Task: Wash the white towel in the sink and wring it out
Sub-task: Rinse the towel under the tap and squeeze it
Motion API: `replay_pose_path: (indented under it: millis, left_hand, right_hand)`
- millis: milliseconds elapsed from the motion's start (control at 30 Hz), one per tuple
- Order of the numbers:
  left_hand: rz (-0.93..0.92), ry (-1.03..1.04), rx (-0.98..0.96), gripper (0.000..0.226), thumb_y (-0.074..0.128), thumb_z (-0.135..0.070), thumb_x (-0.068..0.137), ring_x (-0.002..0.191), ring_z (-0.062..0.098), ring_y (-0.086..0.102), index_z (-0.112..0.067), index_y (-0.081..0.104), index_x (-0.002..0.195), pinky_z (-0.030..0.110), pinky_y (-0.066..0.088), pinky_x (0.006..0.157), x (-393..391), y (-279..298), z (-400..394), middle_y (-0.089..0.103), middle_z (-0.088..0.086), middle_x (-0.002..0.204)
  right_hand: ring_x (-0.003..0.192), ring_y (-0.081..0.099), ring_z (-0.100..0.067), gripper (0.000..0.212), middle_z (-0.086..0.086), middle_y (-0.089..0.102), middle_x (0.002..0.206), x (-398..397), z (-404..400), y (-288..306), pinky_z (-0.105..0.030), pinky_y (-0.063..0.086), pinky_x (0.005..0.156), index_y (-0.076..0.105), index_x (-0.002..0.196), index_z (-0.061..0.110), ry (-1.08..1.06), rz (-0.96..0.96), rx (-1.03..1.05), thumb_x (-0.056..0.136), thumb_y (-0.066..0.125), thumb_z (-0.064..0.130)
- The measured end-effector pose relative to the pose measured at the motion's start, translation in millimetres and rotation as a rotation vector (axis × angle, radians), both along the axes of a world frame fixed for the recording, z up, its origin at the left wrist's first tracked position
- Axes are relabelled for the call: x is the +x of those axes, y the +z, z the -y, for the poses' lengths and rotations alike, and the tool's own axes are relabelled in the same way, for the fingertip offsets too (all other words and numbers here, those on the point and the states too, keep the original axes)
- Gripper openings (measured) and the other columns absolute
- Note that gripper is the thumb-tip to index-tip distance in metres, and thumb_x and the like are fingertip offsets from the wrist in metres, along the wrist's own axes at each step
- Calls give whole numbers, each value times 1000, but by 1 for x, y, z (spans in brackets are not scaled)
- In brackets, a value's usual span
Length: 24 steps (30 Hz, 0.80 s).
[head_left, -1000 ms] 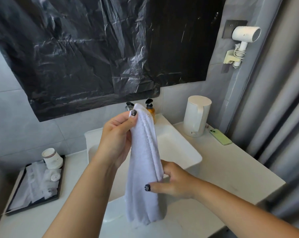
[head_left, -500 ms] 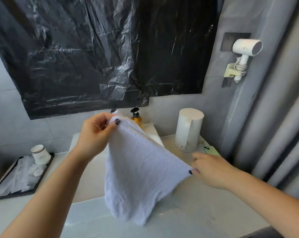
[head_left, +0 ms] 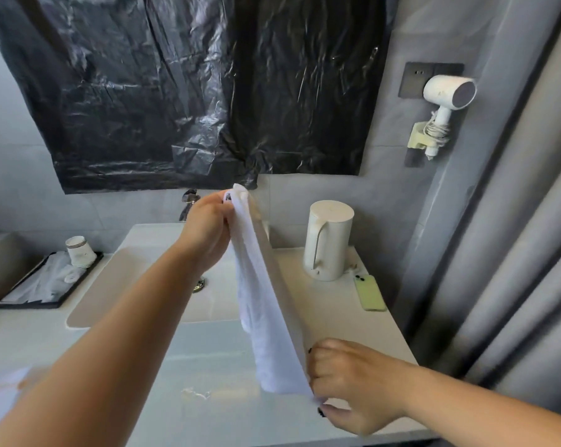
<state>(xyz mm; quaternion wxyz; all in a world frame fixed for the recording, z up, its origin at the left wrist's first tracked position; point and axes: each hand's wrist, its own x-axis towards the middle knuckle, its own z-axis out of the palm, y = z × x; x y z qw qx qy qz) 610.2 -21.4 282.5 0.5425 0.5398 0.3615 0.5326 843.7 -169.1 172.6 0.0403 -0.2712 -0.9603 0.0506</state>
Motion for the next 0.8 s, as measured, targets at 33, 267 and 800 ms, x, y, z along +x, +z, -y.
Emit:
replay_pose_path:
  millis: [33, 267, 800]
  left_hand:
    - [20, 9, -45, 23, 29, 9, 72, 79, 32, 45, 7, 50, 81, 39, 36, 73, -1, 2, 1, 46, 17, 82]
    - [-4, 0, -92, 28, 34, 6, 82, 71, 23, 66, 1, 61, 89, 31, 53, 70, -34, -4, 7, 68, 9, 71]
    - [-70, -39, -20, 17, 52, 13, 80, 65, 23, 62, 9, 66, 71, 24, 55, 61, -36, -39, 41, 63, 20, 72]
  right_hand:
    - [70, 45, -22, 10, 1, 49, 66, 6, 0, 4, -29, 38, 74, 58, 71, 20, 17, 33, 49, 80, 61, 24]
    - [94, 55, -22, 30, 2, 57, 101, 69, -31, 53, -37, 38, 82, 66, 99, 24, -508, 370, 241, 101, 37, 33]
    - [69, 55, -25, 28, 1, 48, 86, 148, -29, 121, -38, 51, 69, 67, 54, 13, -926, -275, 454, 78, 79, 16]
